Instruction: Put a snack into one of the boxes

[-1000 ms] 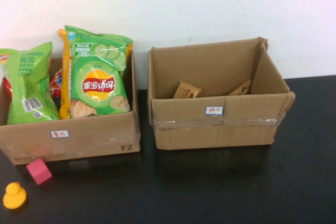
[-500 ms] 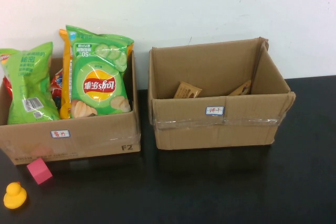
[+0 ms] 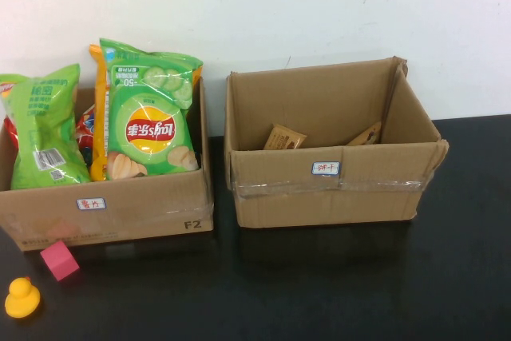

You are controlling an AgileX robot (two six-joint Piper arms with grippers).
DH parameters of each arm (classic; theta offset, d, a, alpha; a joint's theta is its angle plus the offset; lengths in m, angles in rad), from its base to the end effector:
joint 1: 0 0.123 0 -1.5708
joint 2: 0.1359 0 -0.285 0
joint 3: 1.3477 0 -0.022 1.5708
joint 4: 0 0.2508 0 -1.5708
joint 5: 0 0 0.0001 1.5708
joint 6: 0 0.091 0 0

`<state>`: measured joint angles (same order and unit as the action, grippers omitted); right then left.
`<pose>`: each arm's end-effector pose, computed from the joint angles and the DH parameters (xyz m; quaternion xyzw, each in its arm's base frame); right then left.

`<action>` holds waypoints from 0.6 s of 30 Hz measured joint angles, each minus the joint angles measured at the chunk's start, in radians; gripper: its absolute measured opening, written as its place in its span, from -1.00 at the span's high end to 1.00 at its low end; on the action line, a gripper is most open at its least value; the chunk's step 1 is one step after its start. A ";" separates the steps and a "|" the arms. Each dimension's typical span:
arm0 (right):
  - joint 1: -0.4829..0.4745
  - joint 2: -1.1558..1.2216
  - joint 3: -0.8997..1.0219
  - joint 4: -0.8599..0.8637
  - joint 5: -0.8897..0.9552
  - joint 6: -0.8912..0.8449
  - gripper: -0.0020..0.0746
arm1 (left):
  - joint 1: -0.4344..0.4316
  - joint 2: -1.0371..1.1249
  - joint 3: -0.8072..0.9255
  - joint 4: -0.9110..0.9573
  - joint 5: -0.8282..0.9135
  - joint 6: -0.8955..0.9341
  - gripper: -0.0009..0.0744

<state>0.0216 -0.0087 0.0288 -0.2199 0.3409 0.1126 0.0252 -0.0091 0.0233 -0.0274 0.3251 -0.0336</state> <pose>0.0537 -0.0055 0.1740 -0.0242 0.7941 -0.0512 0.6051 0.0539 0.0006 0.1765 -0.0308 0.7898 -0.0140 0.6125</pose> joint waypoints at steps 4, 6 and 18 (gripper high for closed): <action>-0.001 0.000 -0.002 0.012 0.008 -0.067 0.95 | 0.000 0.000 0.000 0.000 0.000 -0.002 0.98; -0.002 0.000 -0.004 0.044 0.010 -0.076 0.95 | 0.000 0.000 0.000 0.000 0.000 -0.002 0.98; 0.002 0.000 -0.004 0.096 0.012 -0.113 0.95 | 0.000 0.000 0.000 0.000 0.000 -0.004 0.98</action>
<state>0.0240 -0.0087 0.0250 -0.1236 0.3534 0.0000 0.0252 -0.0091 0.0233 -0.0274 0.3251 -0.0374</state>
